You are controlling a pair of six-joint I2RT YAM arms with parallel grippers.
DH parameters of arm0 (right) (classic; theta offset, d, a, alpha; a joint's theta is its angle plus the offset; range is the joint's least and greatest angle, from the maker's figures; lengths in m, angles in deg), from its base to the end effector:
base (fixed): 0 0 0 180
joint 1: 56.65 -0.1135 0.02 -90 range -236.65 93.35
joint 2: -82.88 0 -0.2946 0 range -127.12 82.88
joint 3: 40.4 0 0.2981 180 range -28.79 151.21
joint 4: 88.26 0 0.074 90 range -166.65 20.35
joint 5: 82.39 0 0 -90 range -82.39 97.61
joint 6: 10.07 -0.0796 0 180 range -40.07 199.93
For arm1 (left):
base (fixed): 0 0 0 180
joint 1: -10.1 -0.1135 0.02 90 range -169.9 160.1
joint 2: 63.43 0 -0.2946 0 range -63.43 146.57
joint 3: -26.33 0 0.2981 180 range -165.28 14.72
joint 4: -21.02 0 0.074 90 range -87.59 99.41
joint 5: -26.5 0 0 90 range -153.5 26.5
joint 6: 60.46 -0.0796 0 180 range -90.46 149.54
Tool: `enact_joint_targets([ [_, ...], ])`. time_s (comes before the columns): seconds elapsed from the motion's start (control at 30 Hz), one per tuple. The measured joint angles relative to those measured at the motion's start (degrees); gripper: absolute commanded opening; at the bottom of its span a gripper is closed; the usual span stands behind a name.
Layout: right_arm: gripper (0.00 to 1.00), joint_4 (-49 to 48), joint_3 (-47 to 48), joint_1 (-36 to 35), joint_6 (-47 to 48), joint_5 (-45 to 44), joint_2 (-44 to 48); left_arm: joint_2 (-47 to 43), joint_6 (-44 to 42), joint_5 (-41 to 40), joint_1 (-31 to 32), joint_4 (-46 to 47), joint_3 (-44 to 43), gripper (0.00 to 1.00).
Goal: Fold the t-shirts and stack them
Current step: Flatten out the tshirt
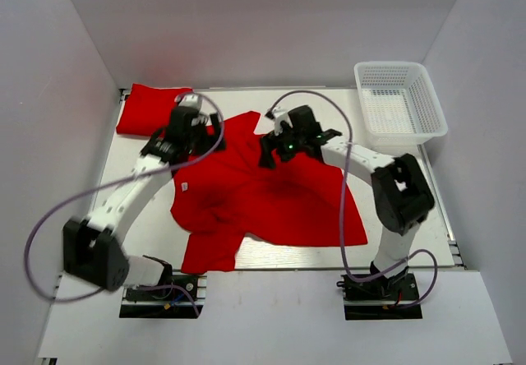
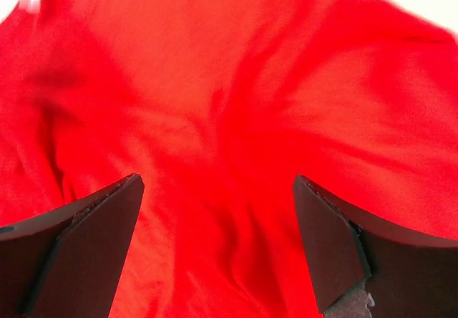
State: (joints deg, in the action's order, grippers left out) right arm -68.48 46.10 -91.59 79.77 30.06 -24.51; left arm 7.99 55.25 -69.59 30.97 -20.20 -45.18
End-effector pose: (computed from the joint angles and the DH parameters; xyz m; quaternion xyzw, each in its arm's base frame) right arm 0.3912 0.3104 0.1922 -0.3439 0.8264 0.2921 0.3369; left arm 0.3203 -0.1131 0.2925 -0.0603 0.9074 -0.1189 0.3985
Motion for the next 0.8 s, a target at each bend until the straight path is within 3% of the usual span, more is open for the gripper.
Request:
enact_joint_targets([
  [0.23, 0.90, -1.2, -3.4, 4.0, -5.4, -13.5, 9.5, 34.9, -7.9, -1.2, -0.6, 4.2, -29.1, 1.00],
  [0.47, 0.90, 0.3, -8.4, 10.2, -9.4, -19.1, 7.8, 67.8, -13.9, 2.8, -0.6, 0.3, -65.1, 1.00],
  [0.53, 0.90, 0.6, -8.4, 12.3, -10.3, -18.8, 6.4, 72.8, -14.8, 4.2, -0.6, 0.4, -69.5, 1.00],
  [0.8, 0.90, 0.7, -8.4, 17.9, -12.0, -16.9, 1.4, 75.2, -16.7, 9.0, -0.7, 3.7, -67.5, 1.00],
])
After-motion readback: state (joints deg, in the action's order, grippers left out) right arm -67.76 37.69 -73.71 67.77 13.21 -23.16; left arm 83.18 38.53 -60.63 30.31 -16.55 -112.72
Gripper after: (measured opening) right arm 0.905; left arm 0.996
